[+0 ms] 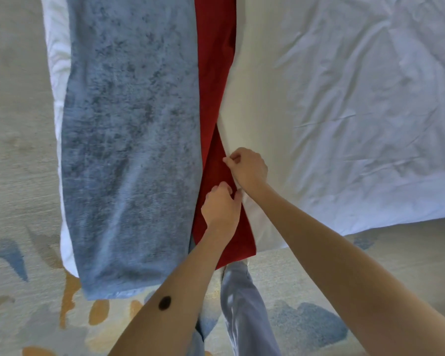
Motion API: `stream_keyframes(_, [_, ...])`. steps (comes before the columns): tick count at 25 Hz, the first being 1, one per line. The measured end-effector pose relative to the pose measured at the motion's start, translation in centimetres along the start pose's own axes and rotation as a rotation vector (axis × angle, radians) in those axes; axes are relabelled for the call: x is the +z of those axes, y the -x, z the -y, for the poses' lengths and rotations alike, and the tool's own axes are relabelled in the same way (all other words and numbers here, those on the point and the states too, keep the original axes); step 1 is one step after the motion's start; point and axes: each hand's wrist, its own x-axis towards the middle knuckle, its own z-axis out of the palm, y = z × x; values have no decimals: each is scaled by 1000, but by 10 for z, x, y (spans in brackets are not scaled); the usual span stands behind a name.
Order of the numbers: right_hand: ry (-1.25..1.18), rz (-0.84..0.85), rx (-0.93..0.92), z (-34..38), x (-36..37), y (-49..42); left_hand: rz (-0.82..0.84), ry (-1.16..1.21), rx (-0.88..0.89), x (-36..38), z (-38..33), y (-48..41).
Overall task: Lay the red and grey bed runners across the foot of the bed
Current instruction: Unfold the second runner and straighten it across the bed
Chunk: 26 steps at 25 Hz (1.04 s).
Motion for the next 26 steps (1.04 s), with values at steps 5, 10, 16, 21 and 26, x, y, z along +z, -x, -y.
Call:
stream_keyframes(5, [78,108,-28,2,-5,-16,-64,-88,-11,17,-8,-9])
stream_keyframes(10, [36,161,12,-14,-18,-12,-39,-80,16,24,-16,-1])
stream_keyframes(16, [50,193,137,-78,-68,3,107,-154,136,67,-53,31])
stream_keyframes(21, [33,168,162,-101,-91,-2,120,-119,151,92,-78,34])
stream_keyframes(26, [65,154,186,-102,-79,-4,148,-176,127,100,-79,29])
